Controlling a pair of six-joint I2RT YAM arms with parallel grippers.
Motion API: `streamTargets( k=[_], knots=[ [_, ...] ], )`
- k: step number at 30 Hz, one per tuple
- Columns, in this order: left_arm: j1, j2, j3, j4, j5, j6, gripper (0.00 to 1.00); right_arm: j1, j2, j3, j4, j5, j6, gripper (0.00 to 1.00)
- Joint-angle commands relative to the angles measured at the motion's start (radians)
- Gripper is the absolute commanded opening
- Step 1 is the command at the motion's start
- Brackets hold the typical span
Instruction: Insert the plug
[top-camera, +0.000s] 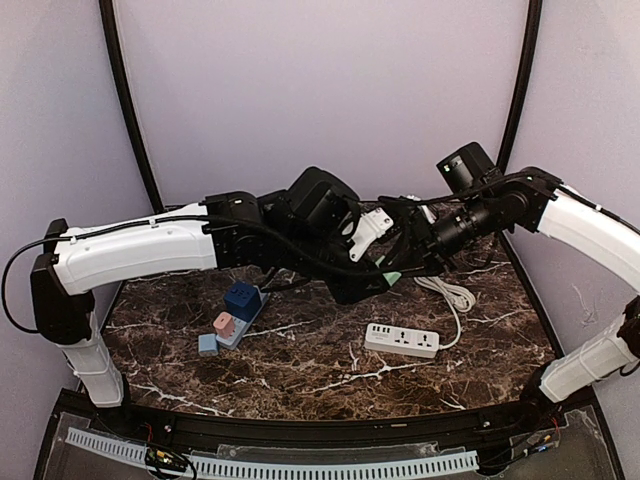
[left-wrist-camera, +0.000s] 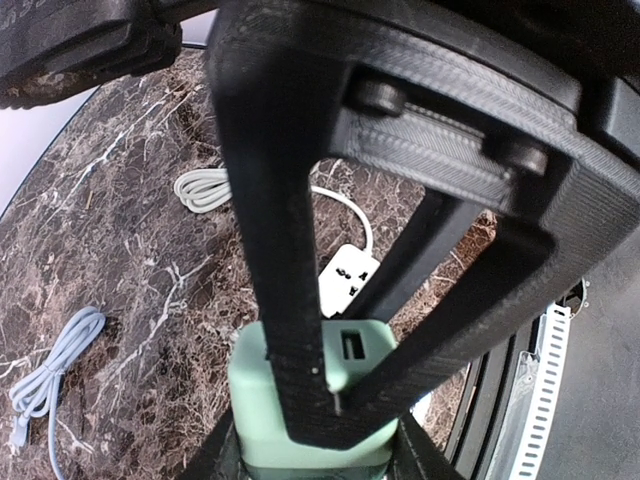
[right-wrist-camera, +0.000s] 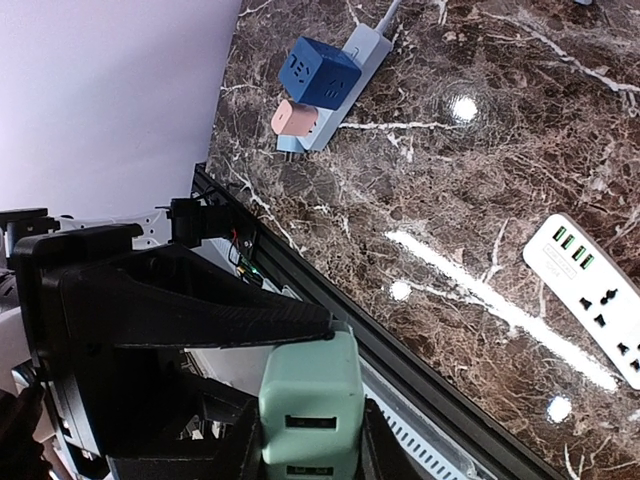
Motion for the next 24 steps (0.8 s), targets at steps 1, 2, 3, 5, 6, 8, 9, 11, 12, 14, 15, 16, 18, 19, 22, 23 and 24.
streamTargets(
  k=[1,2,3,5,6,8,9,11,12,14,15,16,18,19,22,23,24],
  knots=[
    [-0.008,-0.001,0.030,0.016,-0.019,-0.011,0.41,-0.001,0.008,0.003,0.000,-0.010,-0.011,0.00],
    [-0.009,-0.003,0.028,0.016,-0.017,-0.015,0.54,-0.001,0.008,0.006,-0.002,-0.004,-0.012,0.00],
    [-0.010,-0.004,0.025,0.015,-0.014,-0.014,0.65,-0.001,0.007,0.010,-0.004,0.001,-0.013,0.00],
    [-0.013,-0.009,0.018,0.015,-0.006,-0.015,0.92,-0.003,0.009,0.023,-0.010,0.021,-0.023,0.00],
    [-0.014,-0.014,0.015,0.013,-0.003,-0.015,0.97,-0.005,0.011,0.030,-0.012,0.031,-0.028,0.00],
    [-0.015,-0.025,-0.001,0.013,0.004,-0.019,0.99,-0.016,0.011,0.038,-0.017,0.048,-0.039,0.00],
    [-0.016,-0.035,-0.015,0.013,0.007,-0.023,0.99,-0.027,0.013,0.041,-0.018,0.053,-0.044,0.00],
    [-0.017,-0.047,-0.041,0.014,0.007,-0.032,0.99,-0.051,0.013,0.047,-0.019,0.058,-0.059,0.00],
    [-0.017,-0.054,-0.050,0.013,0.023,-0.036,0.99,-0.067,0.014,0.051,-0.021,0.056,-0.067,0.00],
    [-0.017,-0.067,-0.080,0.013,0.043,-0.049,0.98,-0.095,0.018,0.058,-0.023,0.050,-0.082,0.00],
    [-0.017,-0.074,-0.100,0.013,0.051,-0.057,0.98,-0.107,0.023,0.062,-0.025,0.044,-0.089,0.00],
    [-0.017,-0.079,-0.109,0.013,0.052,-0.063,0.97,-0.116,0.028,0.067,-0.026,0.040,-0.097,0.00],
    [-0.018,-0.089,-0.136,0.014,0.051,-0.080,0.97,-0.133,0.036,0.078,-0.037,0.038,-0.116,0.00],
    [-0.018,-0.095,-0.152,0.014,0.049,-0.090,0.96,-0.142,0.038,0.081,-0.041,0.037,-0.128,0.00],
    [-0.019,-0.107,-0.181,0.017,0.035,-0.112,0.96,-0.164,0.039,0.084,-0.048,0.037,-0.160,0.00],
    [-0.020,-0.117,-0.195,0.017,0.031,-0.122,0.95,-0.172,0.039,0.085,-0.053,0.040,-0.171,0.00],
    [-0.021,-0.120,-0.209,0.018,0.025,-0.127,0.95,-0.178,0.038,0.087,-0.057,0.044,-0.184,0.00]
  ],
)
